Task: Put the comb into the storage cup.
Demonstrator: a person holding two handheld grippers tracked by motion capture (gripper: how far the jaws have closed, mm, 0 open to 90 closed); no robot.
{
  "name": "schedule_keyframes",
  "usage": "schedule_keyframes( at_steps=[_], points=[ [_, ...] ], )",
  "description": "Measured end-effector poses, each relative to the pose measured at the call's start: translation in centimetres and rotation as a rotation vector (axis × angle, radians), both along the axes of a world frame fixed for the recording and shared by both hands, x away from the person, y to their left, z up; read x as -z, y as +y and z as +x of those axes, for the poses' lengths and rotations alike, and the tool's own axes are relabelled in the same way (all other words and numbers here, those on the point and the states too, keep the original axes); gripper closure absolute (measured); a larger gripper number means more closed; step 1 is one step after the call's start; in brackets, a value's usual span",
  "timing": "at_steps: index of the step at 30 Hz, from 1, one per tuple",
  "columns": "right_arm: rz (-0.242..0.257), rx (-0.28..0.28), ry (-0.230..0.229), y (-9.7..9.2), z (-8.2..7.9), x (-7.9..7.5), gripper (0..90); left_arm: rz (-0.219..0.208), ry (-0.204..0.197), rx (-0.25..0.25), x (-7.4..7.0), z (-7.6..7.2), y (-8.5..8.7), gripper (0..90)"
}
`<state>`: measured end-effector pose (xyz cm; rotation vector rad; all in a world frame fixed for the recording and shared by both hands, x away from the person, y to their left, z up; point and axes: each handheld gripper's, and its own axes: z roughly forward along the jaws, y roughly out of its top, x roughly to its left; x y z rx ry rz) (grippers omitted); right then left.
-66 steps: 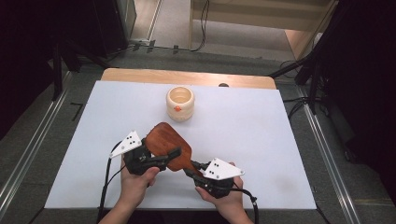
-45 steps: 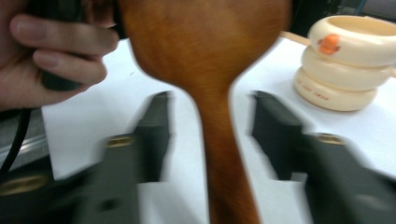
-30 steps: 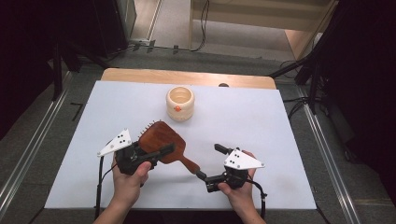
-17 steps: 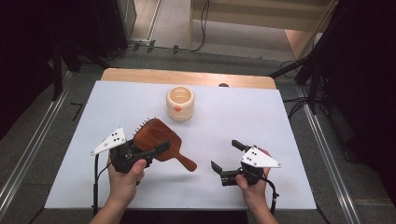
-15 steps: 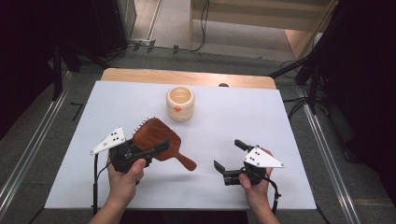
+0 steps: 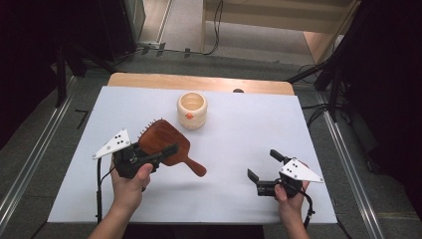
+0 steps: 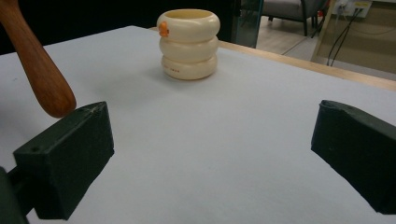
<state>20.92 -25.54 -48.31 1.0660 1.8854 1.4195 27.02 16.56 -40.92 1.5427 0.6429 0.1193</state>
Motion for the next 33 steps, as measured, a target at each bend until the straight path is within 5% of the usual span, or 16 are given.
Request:
schedule_keyframes(
  at_steps=[20,33],
  points=[
    [-0.009,0.060,0.039,-4.8,-1.1,1.8,0.0,-0.013,-0.026,-0.035,-2.4,3.1,0.2,58.4],
    [-0.001,0.078,0.049,-6.3,-1.4,2.4,0.0,-0.013,-0.043,-0.056,-3.7,4.9,-0.1,58.3]
  ],
)
